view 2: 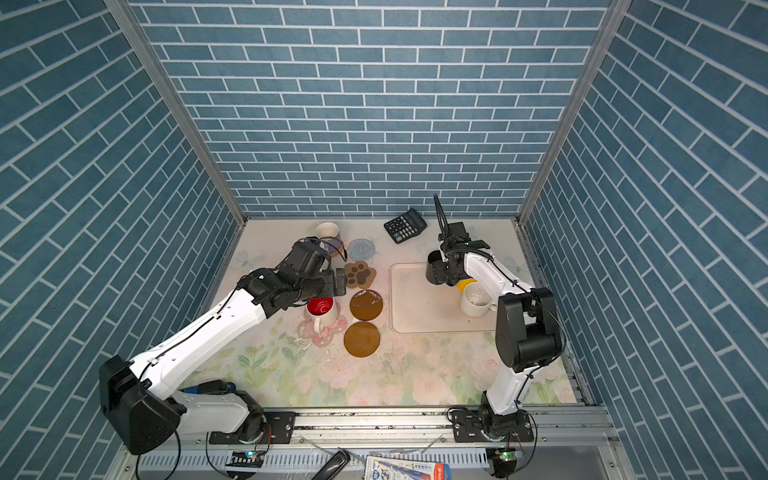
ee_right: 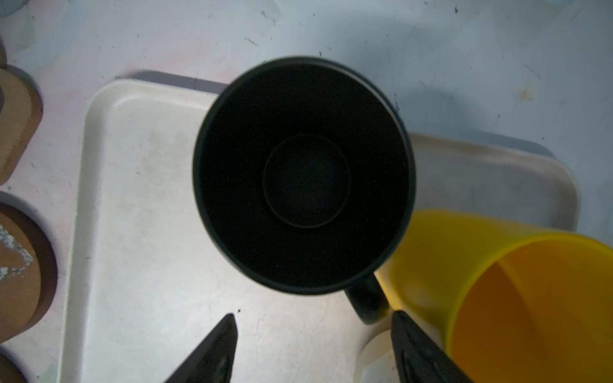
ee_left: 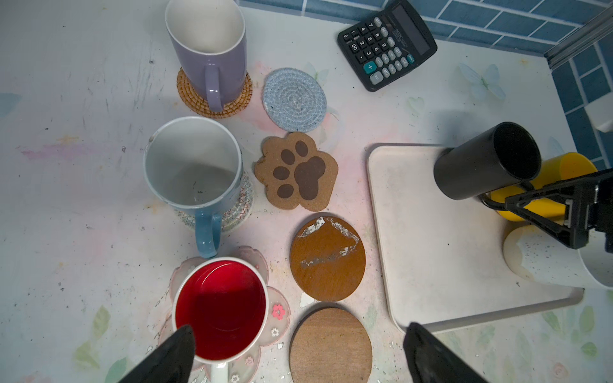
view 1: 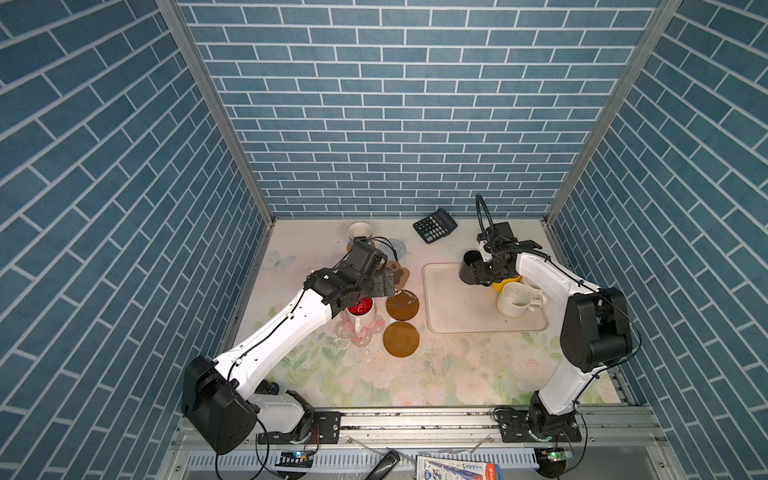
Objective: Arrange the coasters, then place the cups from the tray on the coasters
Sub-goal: 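Set the red-lined mug down and open the left gripper while the right gripper lowers, then close the right gripper on the black mug and lift it off the tray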
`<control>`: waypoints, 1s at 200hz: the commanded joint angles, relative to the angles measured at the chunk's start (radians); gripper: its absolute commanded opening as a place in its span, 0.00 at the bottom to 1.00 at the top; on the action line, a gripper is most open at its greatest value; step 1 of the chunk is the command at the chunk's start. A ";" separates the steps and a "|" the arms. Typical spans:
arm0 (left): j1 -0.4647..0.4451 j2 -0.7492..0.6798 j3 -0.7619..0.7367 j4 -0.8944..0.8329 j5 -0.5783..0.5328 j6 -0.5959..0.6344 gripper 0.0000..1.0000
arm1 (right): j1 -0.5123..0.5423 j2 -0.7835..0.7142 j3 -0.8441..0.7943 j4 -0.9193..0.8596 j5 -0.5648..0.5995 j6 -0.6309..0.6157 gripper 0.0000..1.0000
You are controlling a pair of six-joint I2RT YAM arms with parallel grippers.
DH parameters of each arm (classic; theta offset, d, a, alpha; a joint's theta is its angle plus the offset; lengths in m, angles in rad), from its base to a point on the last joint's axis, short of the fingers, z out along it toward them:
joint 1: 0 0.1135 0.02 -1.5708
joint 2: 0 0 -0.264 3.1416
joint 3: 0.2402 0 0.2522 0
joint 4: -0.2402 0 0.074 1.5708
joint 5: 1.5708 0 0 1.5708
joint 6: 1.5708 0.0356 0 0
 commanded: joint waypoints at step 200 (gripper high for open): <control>0.031 0.092 0.099 -0.015 0.042 0.039 0.99 | 0.002 0.099 -0.002 0.092 -0.073 0.023 0.45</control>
